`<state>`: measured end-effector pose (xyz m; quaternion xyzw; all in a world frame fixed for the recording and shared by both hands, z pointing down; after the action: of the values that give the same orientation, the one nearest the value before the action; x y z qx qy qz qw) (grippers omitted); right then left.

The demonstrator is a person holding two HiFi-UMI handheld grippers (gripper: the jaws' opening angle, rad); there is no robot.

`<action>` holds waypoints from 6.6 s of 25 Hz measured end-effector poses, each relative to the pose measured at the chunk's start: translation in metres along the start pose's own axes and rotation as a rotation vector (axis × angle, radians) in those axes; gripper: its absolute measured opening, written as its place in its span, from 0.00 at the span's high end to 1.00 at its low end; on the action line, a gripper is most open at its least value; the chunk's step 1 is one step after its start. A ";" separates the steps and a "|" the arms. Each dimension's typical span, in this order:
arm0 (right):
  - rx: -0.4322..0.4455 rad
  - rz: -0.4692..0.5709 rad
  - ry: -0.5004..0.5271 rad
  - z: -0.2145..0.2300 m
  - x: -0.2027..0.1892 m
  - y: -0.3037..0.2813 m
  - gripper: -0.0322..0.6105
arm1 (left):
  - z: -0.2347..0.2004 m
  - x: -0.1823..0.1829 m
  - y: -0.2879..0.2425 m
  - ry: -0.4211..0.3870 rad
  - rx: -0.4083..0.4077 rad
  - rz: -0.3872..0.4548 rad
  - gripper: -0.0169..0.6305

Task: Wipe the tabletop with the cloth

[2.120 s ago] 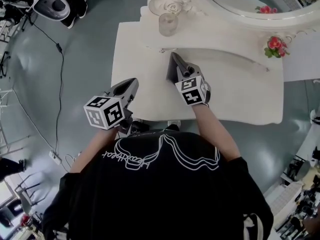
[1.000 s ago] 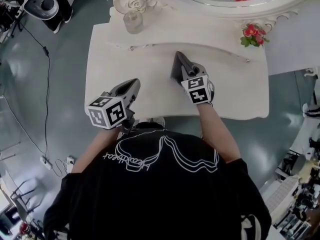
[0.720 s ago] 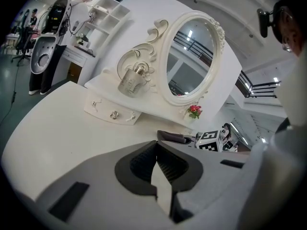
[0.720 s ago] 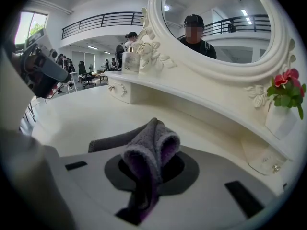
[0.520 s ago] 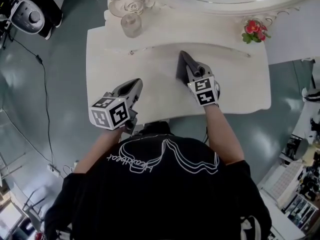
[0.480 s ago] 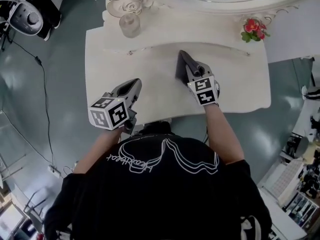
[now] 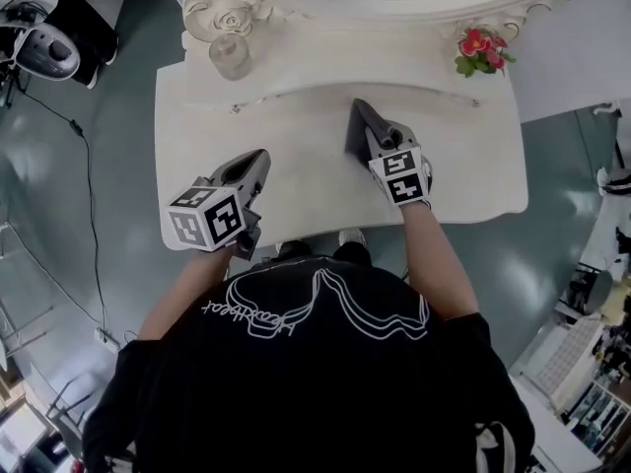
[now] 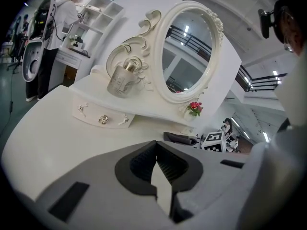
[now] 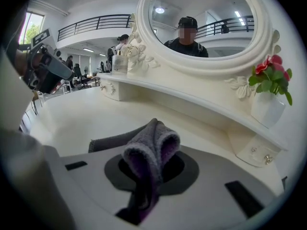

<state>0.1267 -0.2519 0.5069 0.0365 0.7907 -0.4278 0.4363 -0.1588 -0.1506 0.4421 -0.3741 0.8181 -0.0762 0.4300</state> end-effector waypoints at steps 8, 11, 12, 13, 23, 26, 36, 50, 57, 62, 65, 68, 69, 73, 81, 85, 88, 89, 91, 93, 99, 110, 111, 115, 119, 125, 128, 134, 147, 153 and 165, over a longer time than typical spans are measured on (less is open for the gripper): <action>0.036 0.012 0.026 0.035 -0.023 0.013 0.87 | 0.047 -0.021 -0.029 -0.004 0.031 -0.006 0.97; 0.037 0.018 0.040 0.049 -0.034 0.017 0.87 | 0.060 -0.026 -0.036 0.003 0.040 -0.004 0.97; 0.037 0.018 0.042 0.053 -0.037 0.019 0.87 | 0.063 -0.028 -0.038 0.007 0.046 -0.003 0.97; 0.036 0.019 0.043 0.058 -0.040 0.020 0.87 | 0.066 -0.031 -0.040 0.011 0.052 -0.004 0.97; 0.014 0.006 0.032 0.102 -0.069 0.039 0.87 | 0.104 -0.041 -0.061 0.016 0.060 0.030 0.97; -0.001 -0.007 0.009 0.117 -0.080 0.045 0.87 | 0.115 -0.044 -0.066 0.013 0.057 0.043 0.97; -0.053 -0.042 -0.024 0.166 -0.114 0.064 0.87 | 0.141 -0.051 -0.076 0.019 0.065 0.078 0.97; -0.135 -0.087 -0.038 0.221 -0.163 0.094 0.87 | 0.168 -0.065 -0.098 0.012 0.046 0.077 0.97; -0.206 -0.125 -0.069 0.255 -0.191 0.114 0.87 | 0.180 -0.076 -0.106 0.008 0.039 0.065 0.97; -0.248 -0.157 -0.083 0.272 -0.208 0.126 0.87 | 0.186 -0.077 -0.109 -0.004 0.024 0.072 0.97; -0.270 -0.163 -0.079 0.280 -0.213 0.130 0.87 | 0.186 -0.076 -0.110 -0.019 0.026 0.078 0.97; -0.287 -0.179 -0.090 0.288 -0.218 0.134 0.87 | 0.187 -0.078 -0.111 -0.017 0.027 0.082 0.97; -0.293 -0.185 -0.092 0.291 -0.221 0.136 0.87 | 0.187 -0.079 -0.111 -0.016 0.027 0.082 0.97; -0.318 -0.200 -0.109 0.302 -0.229 0.142 0.87 | 0.189 -0.082 -0.110 -0.013 0.030 0.087 0.97; -0.387 -0.242 -0.160 0.316 -0.240 0.146 0.87 | 0.183 -0.080 -0.096 0.003 0.050 0.120 0.97; -0.430 -0.241 -0.174 0.316 -0.240 0.148 0.87 | 0.173 -0.076 -0.081 0.009 0.067 0.144 0.97; -0.500 -0.232 -0.167 0.308 -0.236 0.159 0.87 | 0.163 -0.076 -0.071 0.018 0.073 0.151 0.97; -0.512 -0.210 -0.162 0.303 -0.230 0.163 0.87 | 0.160 -0.077 -0.068 0.022 0.071 0.152 0.97; -0.518 -0.156 -0.144 0.291 -0.214 0.171 0.87 | 0.154 -0.078 -0.063 0.031 0.061 0.144 0.97; -0.506 -0.114 -0.123 0.274 -0.194 0.179 0.87 | 0.149 -0.078 -0.057 0.034 0.053 0.132 0.97; -0.450 0.052 -0.055 0.210 -0.116 0.198 0.87 | 0.135 -0.063 -0.026 0.028 0.045 0.130 0.97; -0.099 0.284 0.073 0.026 0.028 0.149 0.87 | 0.071 -0.067 0.080 0.088 0.131 0.211 0.97; -0.066 0.292 0.080 0.008 0.038 0.144 0.87 | 0.064 -0.070 0.090 0.095 0.139 0.219 0.97; 0.063 0.337 0.109 -0.061 0.076 0.124 0.87 | 0.037 -0.082 0.134 0.129 0.191 0.255 0.97; 0.184 0.382 0.154 -0.130 0.112 0.111 0.87 | 0.013 -0.096 0.178 0.158 0.246 0.287 0.97; 0.360 0.441 0.209 -0.226 0.152 0.101 0.87 | -0.015 -0.120 0.240 0.201 0.327 0.337 0.97; 0.432 0.448 0.239 -0.265 0.166 0.098 0.87 | -0.028 -0.132 0.266 0.234 0.365 0.364 0.97; 0.545 0.428 0.343 -0.325 0.175 0.080 0.86 | -0.038 -0.147 0.297 0.267 0.409 0.399 0.97; 0.547 0.255 0.385 -0.378 0.177 0.006 0.86 | -0.048 -0.175 0.322 0.321 0.467 0.418 0.97; 0.490 0.150 0.428 -0.377 0.161 -0.014 0.86 | -0.047 -0.174 0.324 0.323 0.466 0.422 0.97; 0.501 0.112 0.443 -0.375 0.161 -0.022 0.87 | -0.047 -0.167 0.303 0.304 0.429 0.377 0.97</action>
<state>-0.2297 -0.0508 0.4999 0.2782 0.7334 -0.5658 0.2541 -0.3012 0.1678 0.4439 -0.1014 0.8932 -0.2209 0.3784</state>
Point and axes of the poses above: the fingertips, and each gripper's own axes: y backward along the fingers, z to its right, x out of its top, the point moved 9 cm from there along y, backward along the fingers, and after that the axes turned 6 degrees about y, right-handed, at the moved point
